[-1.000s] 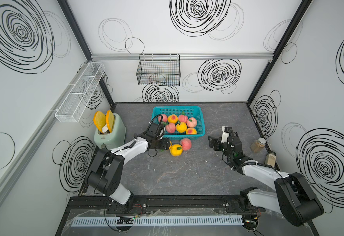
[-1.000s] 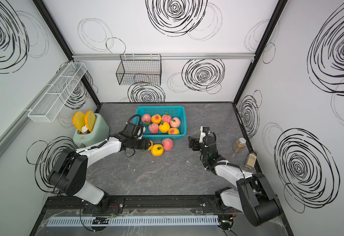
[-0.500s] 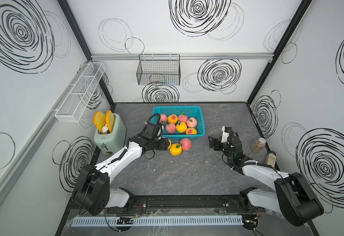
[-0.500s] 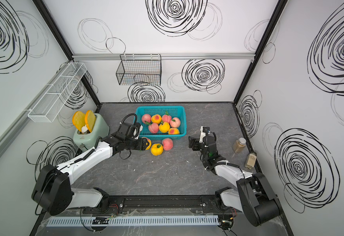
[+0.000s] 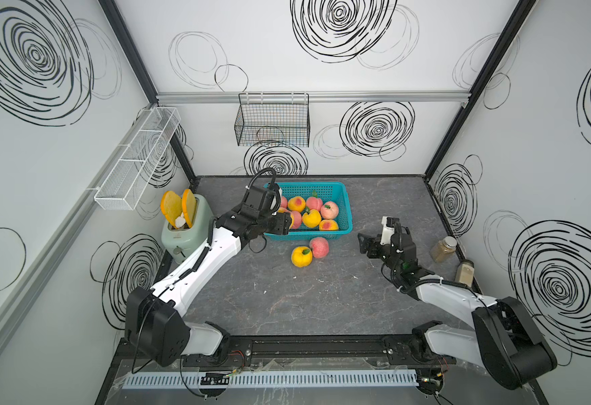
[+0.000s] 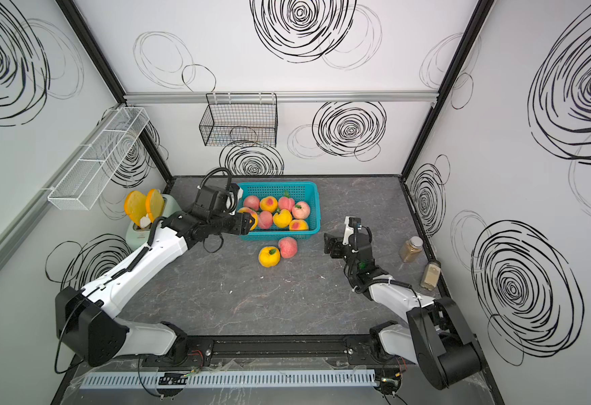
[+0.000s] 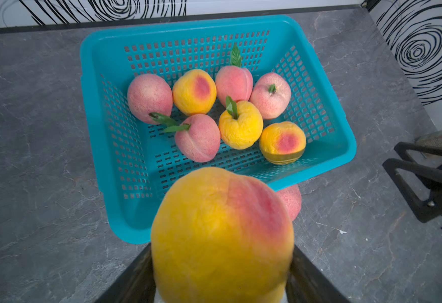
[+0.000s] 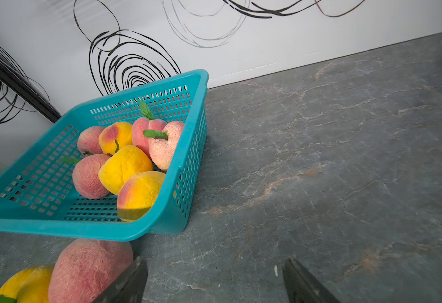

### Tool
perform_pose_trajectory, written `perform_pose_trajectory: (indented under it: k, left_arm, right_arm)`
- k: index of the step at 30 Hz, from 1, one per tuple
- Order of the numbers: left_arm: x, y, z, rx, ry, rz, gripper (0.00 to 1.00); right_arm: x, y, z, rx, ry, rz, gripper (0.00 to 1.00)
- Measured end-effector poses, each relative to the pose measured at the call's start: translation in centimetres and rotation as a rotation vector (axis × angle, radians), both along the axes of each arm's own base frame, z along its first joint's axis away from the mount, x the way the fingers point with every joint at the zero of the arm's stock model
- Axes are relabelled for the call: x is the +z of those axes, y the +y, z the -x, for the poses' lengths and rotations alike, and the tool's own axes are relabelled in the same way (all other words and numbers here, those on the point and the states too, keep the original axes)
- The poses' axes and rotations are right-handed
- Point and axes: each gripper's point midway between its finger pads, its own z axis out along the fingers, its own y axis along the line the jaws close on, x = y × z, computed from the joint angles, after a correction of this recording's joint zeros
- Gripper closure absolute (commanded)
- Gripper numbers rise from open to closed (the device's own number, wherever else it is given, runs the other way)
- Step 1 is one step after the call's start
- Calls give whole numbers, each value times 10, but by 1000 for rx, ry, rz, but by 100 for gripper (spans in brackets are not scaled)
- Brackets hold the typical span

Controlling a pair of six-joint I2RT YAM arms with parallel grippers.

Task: Put the peaches into the basket
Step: Pick up the peach from the center of the board.

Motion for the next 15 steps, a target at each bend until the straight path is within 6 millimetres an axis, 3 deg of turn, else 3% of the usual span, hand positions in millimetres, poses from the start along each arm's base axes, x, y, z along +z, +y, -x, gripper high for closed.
perform_pose_trajectory:
  k: [6,15]
  left_arm:
    - [-1,10,-24,24,15,-32,42]
    - [-35,22,-61,34,119,-64,40]
  right_arm:
    - [0,-1,0,-2,1,1,15]
    - [-2,-2,1,-5,3,2,15]
